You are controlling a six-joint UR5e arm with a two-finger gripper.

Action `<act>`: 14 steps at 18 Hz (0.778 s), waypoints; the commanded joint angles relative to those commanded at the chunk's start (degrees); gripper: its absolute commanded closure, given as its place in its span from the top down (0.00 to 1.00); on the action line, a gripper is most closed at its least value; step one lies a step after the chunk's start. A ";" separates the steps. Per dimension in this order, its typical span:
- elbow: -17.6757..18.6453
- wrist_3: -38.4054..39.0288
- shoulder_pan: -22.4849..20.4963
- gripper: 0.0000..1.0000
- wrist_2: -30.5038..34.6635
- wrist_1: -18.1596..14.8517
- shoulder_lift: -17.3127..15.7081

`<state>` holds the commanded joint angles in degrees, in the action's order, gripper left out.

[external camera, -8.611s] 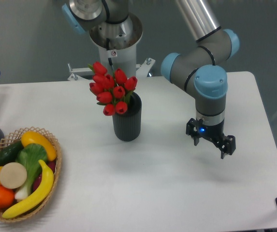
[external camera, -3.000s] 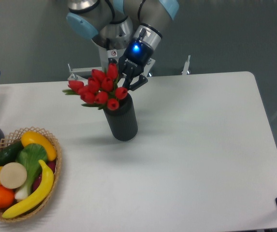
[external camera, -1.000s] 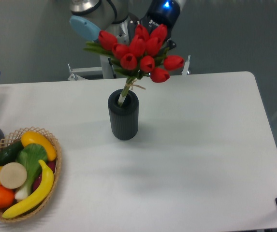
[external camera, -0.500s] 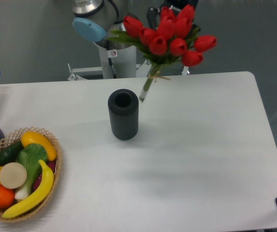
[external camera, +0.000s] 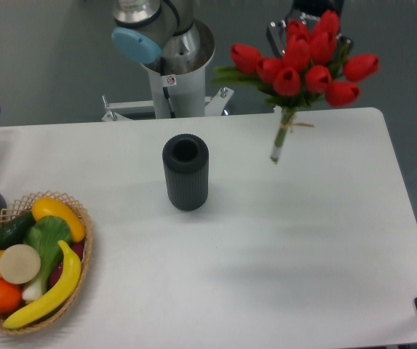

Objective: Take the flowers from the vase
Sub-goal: 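Carry the tulips away from the vase and lower them over the table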

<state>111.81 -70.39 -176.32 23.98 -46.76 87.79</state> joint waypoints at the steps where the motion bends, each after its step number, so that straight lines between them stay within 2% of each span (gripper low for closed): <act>1: -1.14 -0.62 1.31 0.03 2.63 0.09 1.32; 3: -3.60 -0.63 3.78 0.04 9.65 0.35 4.65; 6: -6.68 -0.89 6.59 0.06 20.38 3.77 9.76; 9: -11.07 -0.45 10.36 0.07 29.08 3.60 14.41; 11: -13.18 -0.45 14.75 0.09 37.68 3.87 17.93; 14: -16.61 -0.19 20.04 0.11 48.16 3.60 21.10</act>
<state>95.19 -70.58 -156.28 72.13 -43.15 108.89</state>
